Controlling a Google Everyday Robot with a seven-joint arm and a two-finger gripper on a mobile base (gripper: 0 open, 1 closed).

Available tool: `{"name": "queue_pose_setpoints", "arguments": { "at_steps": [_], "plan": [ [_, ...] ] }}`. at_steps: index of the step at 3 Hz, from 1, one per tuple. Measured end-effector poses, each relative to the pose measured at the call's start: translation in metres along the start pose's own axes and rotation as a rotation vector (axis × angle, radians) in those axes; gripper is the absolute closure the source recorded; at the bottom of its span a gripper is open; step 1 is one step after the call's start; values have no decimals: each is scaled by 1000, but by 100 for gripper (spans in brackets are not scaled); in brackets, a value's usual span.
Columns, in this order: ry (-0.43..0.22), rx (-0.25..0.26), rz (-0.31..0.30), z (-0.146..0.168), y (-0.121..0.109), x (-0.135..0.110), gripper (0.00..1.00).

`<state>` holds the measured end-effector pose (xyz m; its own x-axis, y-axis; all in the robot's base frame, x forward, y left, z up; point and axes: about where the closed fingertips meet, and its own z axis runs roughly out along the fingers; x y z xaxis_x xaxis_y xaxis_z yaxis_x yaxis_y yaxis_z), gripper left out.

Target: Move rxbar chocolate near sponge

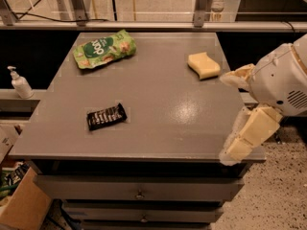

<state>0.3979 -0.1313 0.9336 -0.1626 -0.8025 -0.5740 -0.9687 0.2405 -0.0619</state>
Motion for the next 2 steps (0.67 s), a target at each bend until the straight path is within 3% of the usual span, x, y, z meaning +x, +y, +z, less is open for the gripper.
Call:
{"name": "queue_pose_setpoints", "arguments": {
  "at_steps": [2],
  "plan": [
    [-24,3,8,8,5,0,0]
  ]
}}
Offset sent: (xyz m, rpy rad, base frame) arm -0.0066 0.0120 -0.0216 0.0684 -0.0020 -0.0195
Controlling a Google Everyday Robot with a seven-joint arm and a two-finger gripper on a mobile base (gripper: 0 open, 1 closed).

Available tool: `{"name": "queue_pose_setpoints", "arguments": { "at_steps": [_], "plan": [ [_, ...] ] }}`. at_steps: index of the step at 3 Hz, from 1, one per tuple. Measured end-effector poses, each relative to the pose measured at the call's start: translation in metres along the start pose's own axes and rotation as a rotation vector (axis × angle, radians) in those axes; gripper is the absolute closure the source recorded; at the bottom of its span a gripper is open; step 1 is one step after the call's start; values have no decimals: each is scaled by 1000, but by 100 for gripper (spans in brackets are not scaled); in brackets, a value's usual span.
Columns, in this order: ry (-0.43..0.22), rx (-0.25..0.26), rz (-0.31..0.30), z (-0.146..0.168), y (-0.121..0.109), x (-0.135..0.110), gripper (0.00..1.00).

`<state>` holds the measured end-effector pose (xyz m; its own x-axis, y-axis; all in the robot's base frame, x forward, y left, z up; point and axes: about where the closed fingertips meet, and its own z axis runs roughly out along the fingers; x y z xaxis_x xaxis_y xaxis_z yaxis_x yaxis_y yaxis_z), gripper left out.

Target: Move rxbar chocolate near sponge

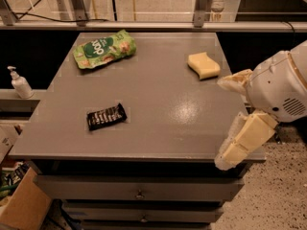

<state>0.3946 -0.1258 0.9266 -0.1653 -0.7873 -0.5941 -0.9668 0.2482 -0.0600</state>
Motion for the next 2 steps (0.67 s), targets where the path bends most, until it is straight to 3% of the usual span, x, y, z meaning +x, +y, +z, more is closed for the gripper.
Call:
{"name": "queue_pose_setpoints", "arguments": {
  "at_steps": [2],
  "plan": [
    [-165,17,84,59,-1,-6,0]
  ]
}}
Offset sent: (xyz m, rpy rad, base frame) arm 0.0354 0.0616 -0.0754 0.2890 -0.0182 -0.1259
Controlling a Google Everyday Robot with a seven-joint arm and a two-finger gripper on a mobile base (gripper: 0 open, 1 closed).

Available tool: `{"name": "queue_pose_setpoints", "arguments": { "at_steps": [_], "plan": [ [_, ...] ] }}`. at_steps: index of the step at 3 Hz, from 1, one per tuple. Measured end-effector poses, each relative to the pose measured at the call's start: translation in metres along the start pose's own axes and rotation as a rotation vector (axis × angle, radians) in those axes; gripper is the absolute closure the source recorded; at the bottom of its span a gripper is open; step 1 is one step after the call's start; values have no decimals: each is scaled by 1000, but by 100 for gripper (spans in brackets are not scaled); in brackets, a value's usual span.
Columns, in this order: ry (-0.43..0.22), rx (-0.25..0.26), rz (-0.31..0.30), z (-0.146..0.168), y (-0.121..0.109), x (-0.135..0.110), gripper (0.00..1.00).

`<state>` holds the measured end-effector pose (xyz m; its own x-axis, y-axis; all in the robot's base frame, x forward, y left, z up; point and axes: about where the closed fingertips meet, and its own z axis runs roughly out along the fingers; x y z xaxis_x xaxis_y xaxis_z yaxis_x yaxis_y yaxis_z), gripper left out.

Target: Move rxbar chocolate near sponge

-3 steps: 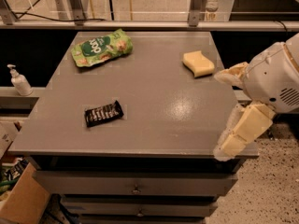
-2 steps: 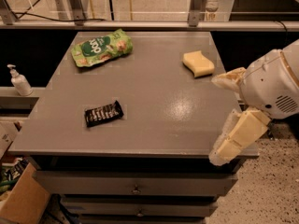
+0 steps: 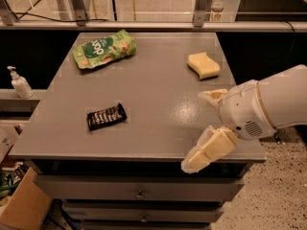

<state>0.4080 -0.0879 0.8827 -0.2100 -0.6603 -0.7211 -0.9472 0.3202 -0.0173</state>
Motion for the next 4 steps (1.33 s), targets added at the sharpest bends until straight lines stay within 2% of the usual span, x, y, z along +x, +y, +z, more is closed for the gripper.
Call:
{"name": "queue_pose_setpoints", "arguments": {
  "at_steps": [1,2,3,4],
  "plan": [
    [-129,68,43,52,-23,-23,0],
    [-127,65,42,51,-22,-23,0],
    [-168,82,31,55,-22,-26,0],
    [-262,119,8,71,-25,-36,0]
  ]
}}
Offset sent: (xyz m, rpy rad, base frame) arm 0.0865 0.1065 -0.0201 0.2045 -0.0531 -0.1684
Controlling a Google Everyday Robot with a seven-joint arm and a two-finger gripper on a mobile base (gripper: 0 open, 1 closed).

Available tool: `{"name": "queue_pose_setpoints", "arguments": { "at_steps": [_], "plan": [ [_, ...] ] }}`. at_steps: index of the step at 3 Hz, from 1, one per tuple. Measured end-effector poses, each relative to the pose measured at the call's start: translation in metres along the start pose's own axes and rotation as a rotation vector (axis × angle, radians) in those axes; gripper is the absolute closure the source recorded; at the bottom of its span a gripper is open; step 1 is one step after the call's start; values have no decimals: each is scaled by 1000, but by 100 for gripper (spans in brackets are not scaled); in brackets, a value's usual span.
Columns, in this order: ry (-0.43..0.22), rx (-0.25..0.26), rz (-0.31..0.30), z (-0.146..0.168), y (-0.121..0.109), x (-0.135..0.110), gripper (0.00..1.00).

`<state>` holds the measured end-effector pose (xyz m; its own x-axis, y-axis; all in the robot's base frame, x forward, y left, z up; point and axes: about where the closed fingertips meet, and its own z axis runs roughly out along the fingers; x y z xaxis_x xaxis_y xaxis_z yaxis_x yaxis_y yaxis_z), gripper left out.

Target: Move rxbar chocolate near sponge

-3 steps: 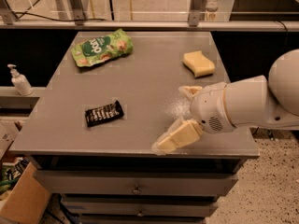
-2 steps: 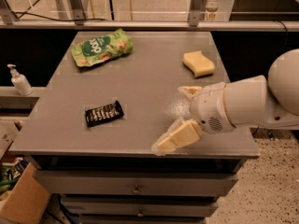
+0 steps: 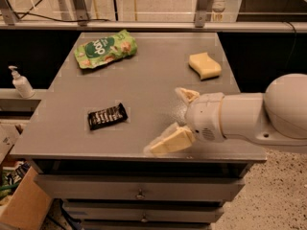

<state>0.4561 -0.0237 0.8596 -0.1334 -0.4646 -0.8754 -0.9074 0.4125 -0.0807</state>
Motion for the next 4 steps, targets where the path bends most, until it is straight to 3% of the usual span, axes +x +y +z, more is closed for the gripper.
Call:
{"name": "queue_pose_setpoints", "arguments": {
  "at_steps": [2,4],
  "plan": [
    [-133,38,-96,57,3,-28,0],
    [-134,-7,-98,97,11,-46,0]
  ]
}}
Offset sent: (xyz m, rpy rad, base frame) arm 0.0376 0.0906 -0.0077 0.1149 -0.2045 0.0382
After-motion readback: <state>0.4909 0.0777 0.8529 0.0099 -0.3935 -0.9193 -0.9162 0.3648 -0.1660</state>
